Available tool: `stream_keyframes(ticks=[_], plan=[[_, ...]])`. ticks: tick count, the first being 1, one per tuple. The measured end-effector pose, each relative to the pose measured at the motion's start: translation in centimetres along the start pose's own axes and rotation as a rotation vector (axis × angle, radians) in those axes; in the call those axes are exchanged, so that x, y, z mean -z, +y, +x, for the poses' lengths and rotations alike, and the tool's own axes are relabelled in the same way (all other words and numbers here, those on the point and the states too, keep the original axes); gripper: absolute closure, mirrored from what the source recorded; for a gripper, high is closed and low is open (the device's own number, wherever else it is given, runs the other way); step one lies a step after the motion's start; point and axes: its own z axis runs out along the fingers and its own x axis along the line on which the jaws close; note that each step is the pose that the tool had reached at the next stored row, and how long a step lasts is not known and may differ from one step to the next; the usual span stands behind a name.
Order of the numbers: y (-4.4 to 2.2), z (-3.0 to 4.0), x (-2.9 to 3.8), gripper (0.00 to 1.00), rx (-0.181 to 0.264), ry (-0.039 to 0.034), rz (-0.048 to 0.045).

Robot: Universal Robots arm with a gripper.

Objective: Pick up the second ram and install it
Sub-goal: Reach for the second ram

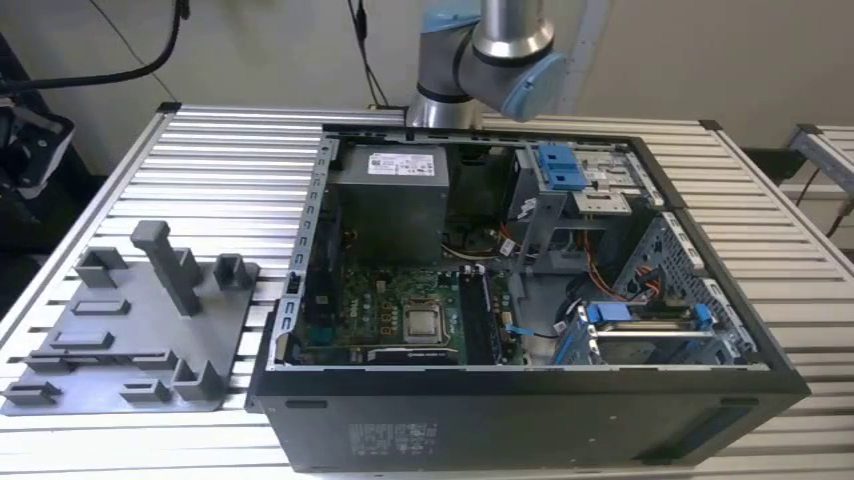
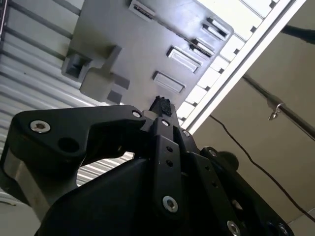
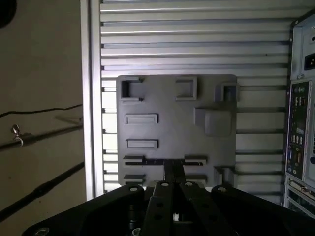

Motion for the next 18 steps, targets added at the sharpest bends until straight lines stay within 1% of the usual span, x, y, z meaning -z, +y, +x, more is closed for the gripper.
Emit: stream_keyframes(ticks=[5, 8, 10, 14, 18], plan=[[-1.3, -0.04, -0.07, 0.89, 0.0, -0.0001, 0.0], [-1.89, -0.05, -0.1, 0.89, 0.0, -0.0001, 0.0], [-1.98, -0.02, -0.11, 0.89, 0.0, 0.0, 0.0], [-2.0, 0.39, -0.14, 0.89, 0.0, -0.0001, -0.0001], [-2.0, 0.52, -0.13, 0.89, 0.0, 0.0, 0.0]])
